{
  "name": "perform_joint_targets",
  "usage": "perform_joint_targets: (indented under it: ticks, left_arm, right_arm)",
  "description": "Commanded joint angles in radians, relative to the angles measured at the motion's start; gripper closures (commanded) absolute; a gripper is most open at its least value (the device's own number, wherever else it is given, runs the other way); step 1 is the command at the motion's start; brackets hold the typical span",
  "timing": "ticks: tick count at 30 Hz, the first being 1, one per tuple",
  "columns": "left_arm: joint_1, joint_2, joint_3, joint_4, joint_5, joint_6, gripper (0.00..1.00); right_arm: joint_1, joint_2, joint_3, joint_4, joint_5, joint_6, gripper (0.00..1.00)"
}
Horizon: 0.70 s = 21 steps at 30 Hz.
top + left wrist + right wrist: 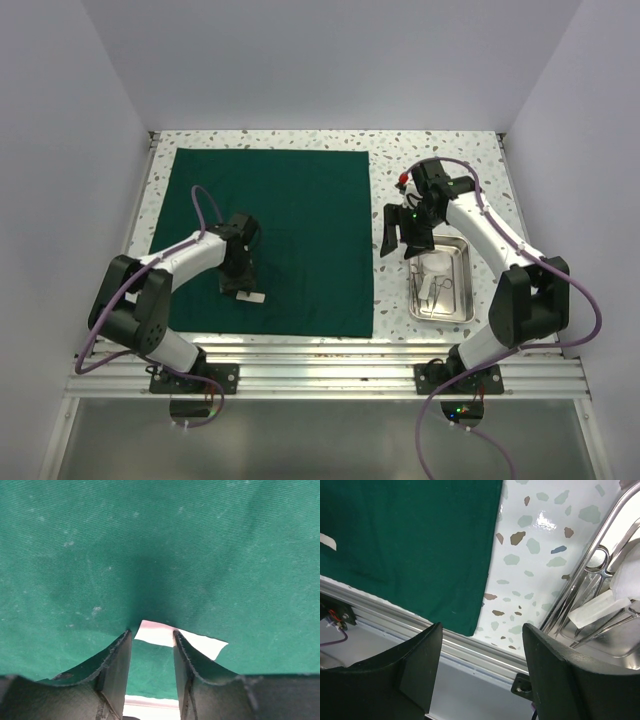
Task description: Prepare the surgical pack
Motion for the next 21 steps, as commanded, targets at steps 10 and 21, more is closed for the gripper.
perform_joint_targets:
  ticks: [10, 21]
  left_arm:
    - [0.009, 0.025, -0.009, 0.043, -0.001, 0.001, 0.7]
    - [0.009, -0.012, 0.124, -0.063, -0.018, 0.03, 0.8]
  right_arm:
    - [-0.002, 0.016, 0.0, 0.034, -0.041, -0.007, 0.31]
    - [0.001, 0.037, 0.026, 0.034, -0.06, -0.005, 0.31]
